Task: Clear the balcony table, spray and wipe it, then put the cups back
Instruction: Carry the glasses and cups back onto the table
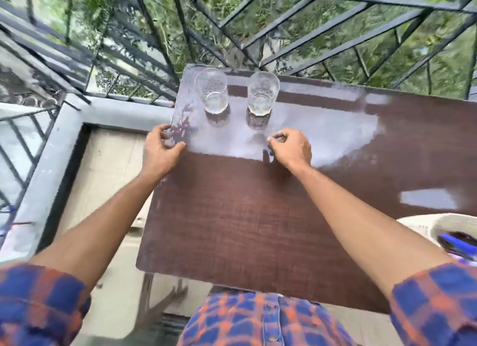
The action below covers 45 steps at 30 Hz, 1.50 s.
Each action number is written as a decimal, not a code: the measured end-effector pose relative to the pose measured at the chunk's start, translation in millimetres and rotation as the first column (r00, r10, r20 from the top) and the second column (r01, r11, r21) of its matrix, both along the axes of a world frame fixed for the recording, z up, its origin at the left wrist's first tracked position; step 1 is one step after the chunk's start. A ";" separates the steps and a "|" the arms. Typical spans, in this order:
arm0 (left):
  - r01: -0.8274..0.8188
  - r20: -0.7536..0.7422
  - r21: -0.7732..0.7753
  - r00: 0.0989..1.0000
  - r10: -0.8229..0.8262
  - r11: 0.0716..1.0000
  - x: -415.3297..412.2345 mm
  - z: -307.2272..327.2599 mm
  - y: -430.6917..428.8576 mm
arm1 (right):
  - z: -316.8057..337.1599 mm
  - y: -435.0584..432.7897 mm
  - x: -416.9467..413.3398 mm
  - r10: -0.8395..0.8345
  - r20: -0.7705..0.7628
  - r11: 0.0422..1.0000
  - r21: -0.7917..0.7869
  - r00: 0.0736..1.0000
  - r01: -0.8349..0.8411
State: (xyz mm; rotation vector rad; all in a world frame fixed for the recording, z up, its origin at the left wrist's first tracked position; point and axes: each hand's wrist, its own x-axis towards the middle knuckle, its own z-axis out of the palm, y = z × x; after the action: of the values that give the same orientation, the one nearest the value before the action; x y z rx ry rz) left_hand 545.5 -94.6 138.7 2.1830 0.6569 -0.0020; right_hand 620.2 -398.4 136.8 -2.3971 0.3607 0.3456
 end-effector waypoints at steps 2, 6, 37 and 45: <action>-0.096 -0.045 -0.020 0.994 0.095 0.995 -57.3 -2.1 8.2 | -1.3 4.5 -27.1 0.061 -0.031 0.998 0.014 0.998 -0.061; -0.289 -0.177 -0.067 0.945 0.273 0.955 -185.4 -11.2 21.2 | -7.3 30.3 -82.7 0.234 -0.078 0.971 0.067 0.969 -0.229; -0.894 -0.426 -0.002 0.407 0.808 0.449 -490.9 -212.2 183.2 | -200.6 486.5 -337.5 0.946 -0.318 0.116 0.142 0.066 -0.983; -0.856 -0.325 0.016 0.484 0.812 0.517 -486.2 -243.4 198.4 | -230.6 494.6 -353.3 0.969 -0.233 0.104 0.087 0.081 -0.991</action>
State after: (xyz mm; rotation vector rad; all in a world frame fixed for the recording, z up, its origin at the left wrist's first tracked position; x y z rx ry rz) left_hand 59.2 103.8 -104.7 1.4991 1.8059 0.1398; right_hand 266.9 96.3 -93.8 -2.2694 -1.3808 1.2546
